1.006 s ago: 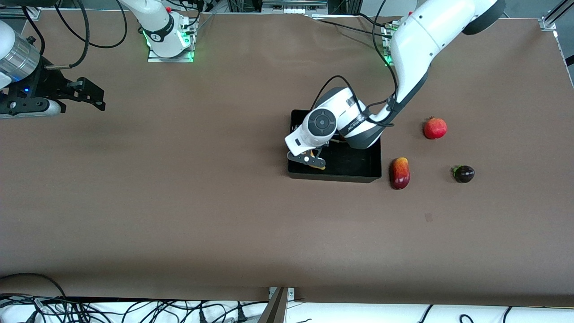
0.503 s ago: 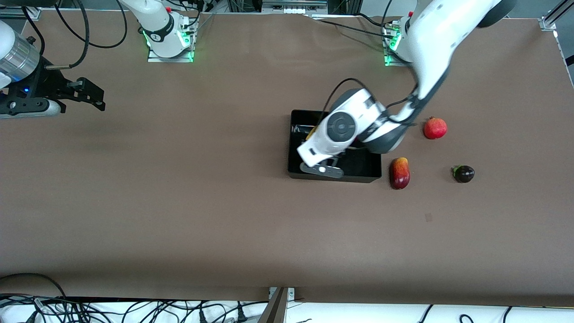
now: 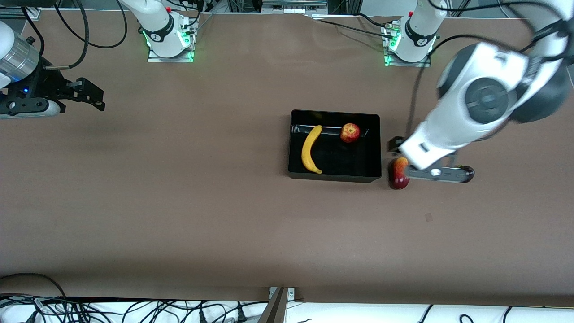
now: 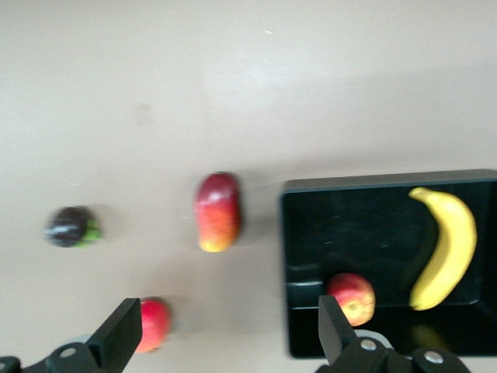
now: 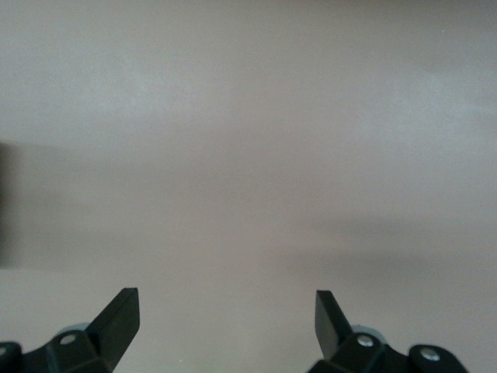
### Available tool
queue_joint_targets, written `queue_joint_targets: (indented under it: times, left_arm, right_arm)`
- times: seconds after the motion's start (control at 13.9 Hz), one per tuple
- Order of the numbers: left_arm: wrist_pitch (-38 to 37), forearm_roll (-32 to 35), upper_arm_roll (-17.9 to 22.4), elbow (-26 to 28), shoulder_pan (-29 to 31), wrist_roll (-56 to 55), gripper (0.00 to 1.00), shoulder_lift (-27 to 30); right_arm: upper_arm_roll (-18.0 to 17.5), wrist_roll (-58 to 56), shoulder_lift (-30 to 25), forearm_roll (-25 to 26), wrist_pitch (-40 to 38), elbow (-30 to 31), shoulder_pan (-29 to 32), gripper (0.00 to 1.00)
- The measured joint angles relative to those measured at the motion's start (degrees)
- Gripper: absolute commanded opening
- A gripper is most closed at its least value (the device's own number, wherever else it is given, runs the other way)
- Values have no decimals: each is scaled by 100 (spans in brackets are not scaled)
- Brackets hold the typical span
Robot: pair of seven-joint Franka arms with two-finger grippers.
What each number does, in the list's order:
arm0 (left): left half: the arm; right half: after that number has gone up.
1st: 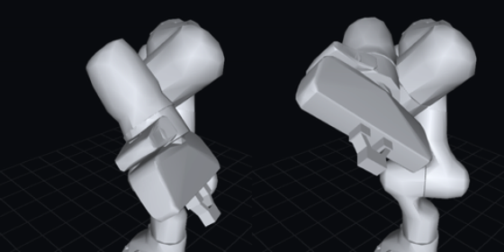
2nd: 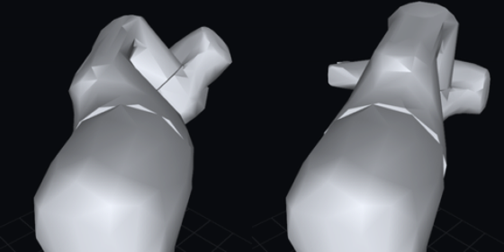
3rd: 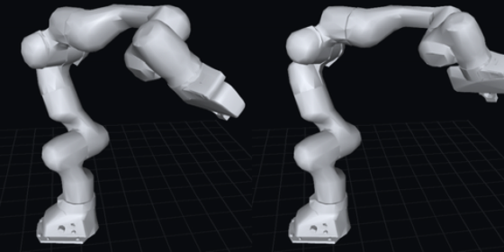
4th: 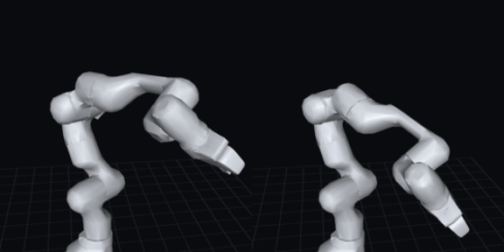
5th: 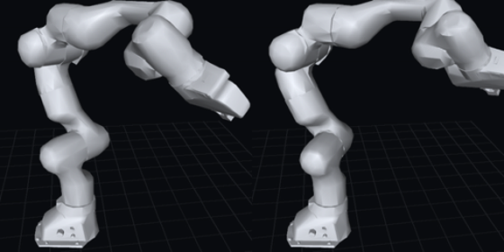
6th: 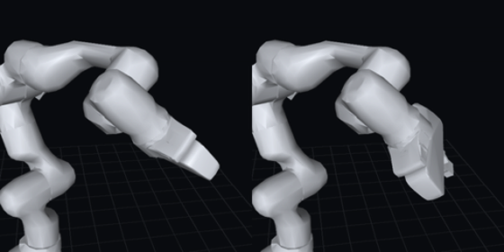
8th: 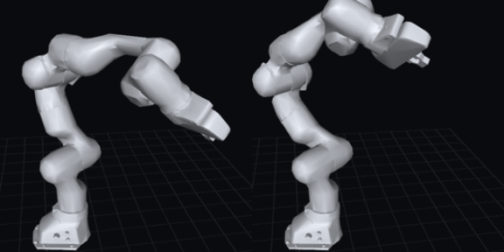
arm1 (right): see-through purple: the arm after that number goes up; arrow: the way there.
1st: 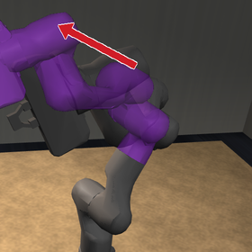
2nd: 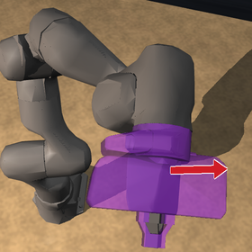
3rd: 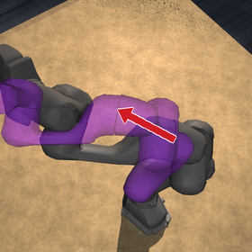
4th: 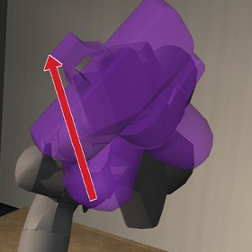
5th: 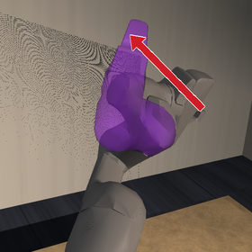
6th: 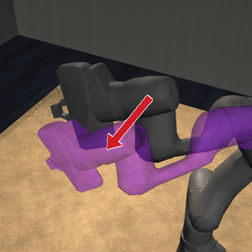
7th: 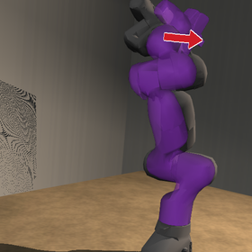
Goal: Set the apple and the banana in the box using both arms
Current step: 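Open the left gripper to drop the banana and raise it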
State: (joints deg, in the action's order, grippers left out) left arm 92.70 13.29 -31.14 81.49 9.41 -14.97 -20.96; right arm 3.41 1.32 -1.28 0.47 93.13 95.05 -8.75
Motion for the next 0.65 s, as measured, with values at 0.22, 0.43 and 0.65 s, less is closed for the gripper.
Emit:
queue_joint_targets:
  times: [0.22, 0.43, 0.65]
  left_arm:
    - [-110, -1046, 1673, 323, -767, 1127, 100, 891]
    - [185, -1254, 2794, 1139, -1156, 1483, 100, 1768]
    - [473, -1156, 3042, 1685, -1161, 1483, 100, 2159]
  right_arm:
    - [0, 0, 1, 0, 0, -1, 1, 100]
    - [0, 0, 1, 0, 1, -2, 1, 100]
    - [1, 0, 1, 0, 1, -3, 4, 100]
